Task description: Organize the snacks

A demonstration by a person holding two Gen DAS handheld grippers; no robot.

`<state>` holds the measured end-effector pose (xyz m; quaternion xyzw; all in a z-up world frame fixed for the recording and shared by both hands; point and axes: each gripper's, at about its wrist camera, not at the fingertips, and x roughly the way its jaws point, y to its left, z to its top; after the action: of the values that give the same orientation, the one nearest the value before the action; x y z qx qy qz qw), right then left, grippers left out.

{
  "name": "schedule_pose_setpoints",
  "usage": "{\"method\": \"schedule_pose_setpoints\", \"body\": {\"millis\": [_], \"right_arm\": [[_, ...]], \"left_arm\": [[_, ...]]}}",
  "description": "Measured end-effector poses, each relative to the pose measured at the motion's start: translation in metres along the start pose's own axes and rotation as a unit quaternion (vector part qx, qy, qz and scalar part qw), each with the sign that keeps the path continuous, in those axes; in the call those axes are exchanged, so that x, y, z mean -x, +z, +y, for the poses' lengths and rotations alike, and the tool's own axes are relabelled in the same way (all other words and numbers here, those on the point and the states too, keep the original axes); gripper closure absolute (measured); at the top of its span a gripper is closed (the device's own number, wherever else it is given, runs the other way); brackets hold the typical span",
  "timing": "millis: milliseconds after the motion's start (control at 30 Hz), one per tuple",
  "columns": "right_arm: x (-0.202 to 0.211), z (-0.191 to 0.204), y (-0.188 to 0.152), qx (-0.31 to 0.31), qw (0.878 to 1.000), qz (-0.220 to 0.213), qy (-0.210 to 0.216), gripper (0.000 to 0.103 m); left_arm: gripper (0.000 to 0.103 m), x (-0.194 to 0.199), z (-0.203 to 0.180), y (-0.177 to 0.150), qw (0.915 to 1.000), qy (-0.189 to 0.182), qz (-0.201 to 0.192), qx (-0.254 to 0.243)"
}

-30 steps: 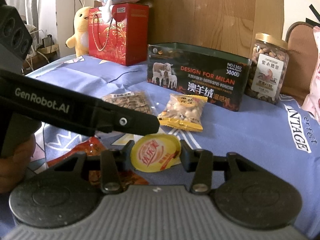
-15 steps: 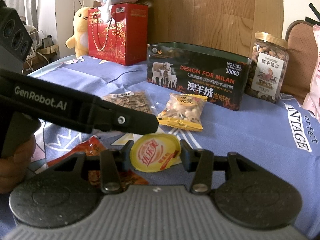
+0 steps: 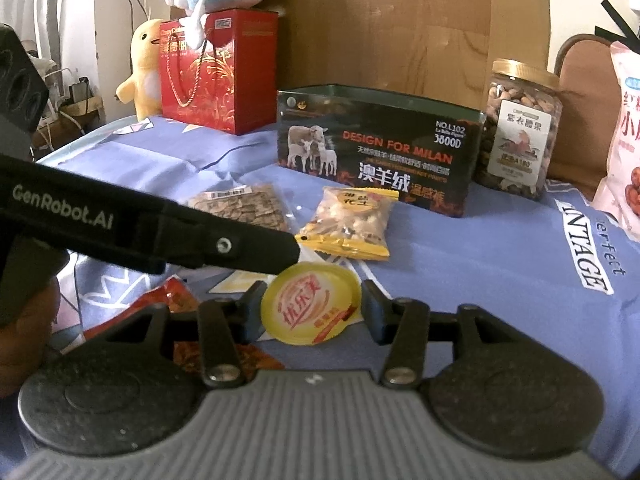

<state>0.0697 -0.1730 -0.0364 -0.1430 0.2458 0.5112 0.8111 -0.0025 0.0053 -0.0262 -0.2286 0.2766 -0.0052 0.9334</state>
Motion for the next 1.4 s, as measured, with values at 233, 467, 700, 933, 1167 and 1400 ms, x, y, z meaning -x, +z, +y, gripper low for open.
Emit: {"method": "schedule_pose_setpoints", "body": {"millis": [233,467,700,933,1167,1400], "right_arm": [[0.0026,0.0037,-0.0006,0.008,1.0,-0.009,-0.008,0.054],[0.0001,0.0032,-0.0004,0.006,1.0,-0.002,-0.007,0.053],[0.0002,0.0029,-0.0006,0.004,1.0,-0.001,-0.007,0.052],[0.0,0.0025,-0.0006,0.004,1.0,-0.001,-0.007,0.052],[0.0001,0.0018,-0.0007,0.005,1.0,-0.002,-0.007,0.052],[0.0038,-0.0018,-0.0033,-0.011,1.0,-0.002,-0.017,0.046]], "left_arm": [[0.049,0.0015,-0.0023,-0.0007,1.0,-0.002,-0.007,-0.003],[0.049,0.0007,0.0015,0.0006,1.0,0.002,-0.005,0.004],[0.049,0.0005,0.002,0.0006,1.0,0.003,-0.005,0.006],[0.041,-0.0001,0.0011,0.0003,1.0,0.0,-0.002,0.001],[0.041,0.0,0.0018,0.0008,1.0,-0.001,-0.001,0.007],[0.041,-0.0002,0.002,0.0008,1.0,0.0,-0.001,0.005]]}}
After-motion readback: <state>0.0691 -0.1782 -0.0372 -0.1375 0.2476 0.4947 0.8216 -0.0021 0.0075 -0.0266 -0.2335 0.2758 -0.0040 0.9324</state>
